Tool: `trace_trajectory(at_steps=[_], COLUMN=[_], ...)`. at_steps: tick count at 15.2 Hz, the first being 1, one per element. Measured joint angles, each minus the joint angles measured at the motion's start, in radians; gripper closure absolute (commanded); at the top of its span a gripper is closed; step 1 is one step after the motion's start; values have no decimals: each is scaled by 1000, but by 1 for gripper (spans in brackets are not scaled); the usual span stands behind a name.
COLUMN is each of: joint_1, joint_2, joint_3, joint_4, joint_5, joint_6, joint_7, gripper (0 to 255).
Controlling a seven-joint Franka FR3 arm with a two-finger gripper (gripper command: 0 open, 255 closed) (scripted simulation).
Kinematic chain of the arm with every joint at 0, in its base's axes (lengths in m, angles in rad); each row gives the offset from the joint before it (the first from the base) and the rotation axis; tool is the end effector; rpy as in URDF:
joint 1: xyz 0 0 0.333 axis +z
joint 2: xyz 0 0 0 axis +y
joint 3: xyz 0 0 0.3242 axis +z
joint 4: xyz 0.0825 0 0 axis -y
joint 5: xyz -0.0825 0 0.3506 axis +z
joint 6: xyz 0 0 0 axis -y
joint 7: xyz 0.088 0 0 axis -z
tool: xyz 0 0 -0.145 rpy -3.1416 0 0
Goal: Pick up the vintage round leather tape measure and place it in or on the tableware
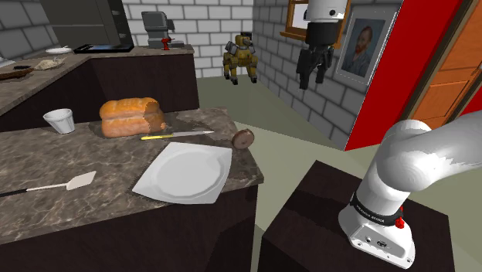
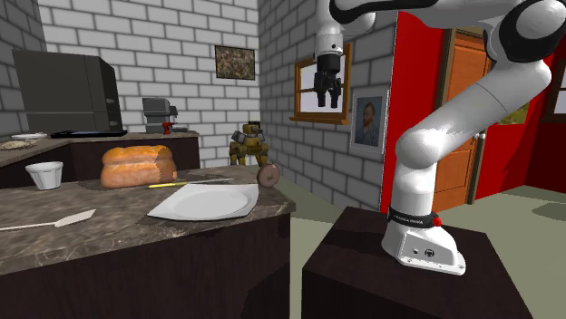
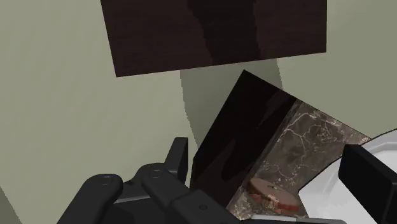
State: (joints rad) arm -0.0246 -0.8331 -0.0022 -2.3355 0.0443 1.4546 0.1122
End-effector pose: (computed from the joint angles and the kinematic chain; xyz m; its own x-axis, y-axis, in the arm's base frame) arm 0.2408 0.0002 0.5695 0.9898 -0.1325 -0.0525 -0.1347 -0.9901 -0.0402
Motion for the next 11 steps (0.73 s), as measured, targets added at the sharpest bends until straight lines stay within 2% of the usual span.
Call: trace_trajectory(at_steps=[2, 4, 7, 11], joint_1=[6, 27, 66, 129], joint_2=[0, 5, 17, 93], joint_3=[-9, -39, -94, -171], joint_4=[-14, -56, -138, -205], joint_5=[-4, -14, -30, -35], joint_6=[19, 87, 218, 411], joint_7=[-22, -99, -240, -435], gripper=[0, 0, 0, 0])
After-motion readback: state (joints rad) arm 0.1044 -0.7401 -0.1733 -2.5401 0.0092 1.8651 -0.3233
